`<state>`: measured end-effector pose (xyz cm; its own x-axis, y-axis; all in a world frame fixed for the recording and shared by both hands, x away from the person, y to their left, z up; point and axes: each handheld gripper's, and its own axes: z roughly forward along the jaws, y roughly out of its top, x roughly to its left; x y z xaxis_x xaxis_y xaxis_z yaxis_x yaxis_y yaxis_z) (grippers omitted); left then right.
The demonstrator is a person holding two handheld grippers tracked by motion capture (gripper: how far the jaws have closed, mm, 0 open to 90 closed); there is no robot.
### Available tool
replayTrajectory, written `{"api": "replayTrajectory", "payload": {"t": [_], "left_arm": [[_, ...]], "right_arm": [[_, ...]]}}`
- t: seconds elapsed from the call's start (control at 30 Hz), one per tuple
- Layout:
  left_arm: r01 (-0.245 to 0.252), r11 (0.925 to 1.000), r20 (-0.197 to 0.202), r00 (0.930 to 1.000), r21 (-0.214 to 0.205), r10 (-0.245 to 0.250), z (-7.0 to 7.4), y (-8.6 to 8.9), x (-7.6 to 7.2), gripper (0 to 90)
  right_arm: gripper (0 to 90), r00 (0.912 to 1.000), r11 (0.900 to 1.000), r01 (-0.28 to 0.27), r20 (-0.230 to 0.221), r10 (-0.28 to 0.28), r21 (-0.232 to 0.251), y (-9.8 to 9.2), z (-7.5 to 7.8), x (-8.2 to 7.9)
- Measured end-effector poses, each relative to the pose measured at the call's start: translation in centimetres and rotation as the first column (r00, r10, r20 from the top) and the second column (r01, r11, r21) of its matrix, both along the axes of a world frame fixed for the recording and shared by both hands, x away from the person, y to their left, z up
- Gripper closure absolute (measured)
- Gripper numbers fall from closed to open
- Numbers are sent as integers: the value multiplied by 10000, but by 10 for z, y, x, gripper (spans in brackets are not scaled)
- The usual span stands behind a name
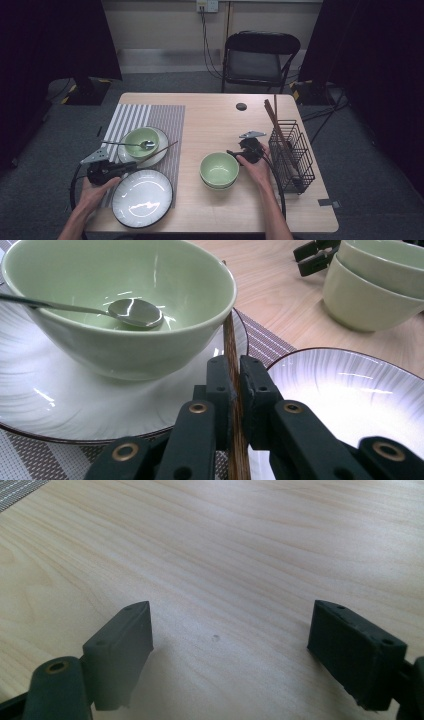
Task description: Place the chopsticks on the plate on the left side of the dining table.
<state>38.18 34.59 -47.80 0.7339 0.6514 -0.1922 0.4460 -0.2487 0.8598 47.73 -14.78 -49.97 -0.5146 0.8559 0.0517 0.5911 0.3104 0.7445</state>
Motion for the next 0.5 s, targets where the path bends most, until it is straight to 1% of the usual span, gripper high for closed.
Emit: {"api": "replayTrajectory", "payload": {"t": [0.07, 0.1, 0.13, 0.17, 0.2, 0.23, 0.33, 0.43, 0.5], "left_arm": [[-31, 9999, -6, 10000, 138, 31, -1, -1, 1, 840], [-34, 10000, -23, 10000, 73, 35, -2, -2, 1, 840], [-30, 9999, -75, 10000, 111, 30, -3, -2, 2, 840], [-31, 9999, -65, 10000, 155, 32, -3, -1, 3, 840], [-51, 9999, -97, 9999, 107, 53, -3, -2, 3, 840], [-45, 9998, -70, 10000, 174, 46, -3, -2, 3, 840], [-81, 9992, -62, 9999, 383, 83, -4, -3, 3, 838], [-141, 9989, -14, 9999, 440, 142, -5, -4, 4, 832], [-255, 9990, -62, 9997, 362, 257, -6, -3, 5, 820]], "right_arm": [[168, 10000, 10000, -33, 70, 34, -62, 0, -1, -1], [165, 9999, 9999, -45, 109, 46, -129, 0, -1, -1], [164, 9999, 9997, -54, 108, 57, -250, 1, -1, -2], [165, 9999, 9992, -76, 142, 81, -380, 2, -1, -3], [165, 9999, 9989, -43, 151, 50, -460, 3, -1, -3], [163, 9998, 9984, -56, 181, 67, -556, 4, -1, -3], [163, 9997, 9982, -75, 212, 88, -597, 4, -1, -3], [163, 9998, 9982, -59, 205, 71, -595, 4, -1, -3], [163, 9998, 9981, -66, 208, 79, -608, 4, -1, -3]]}}
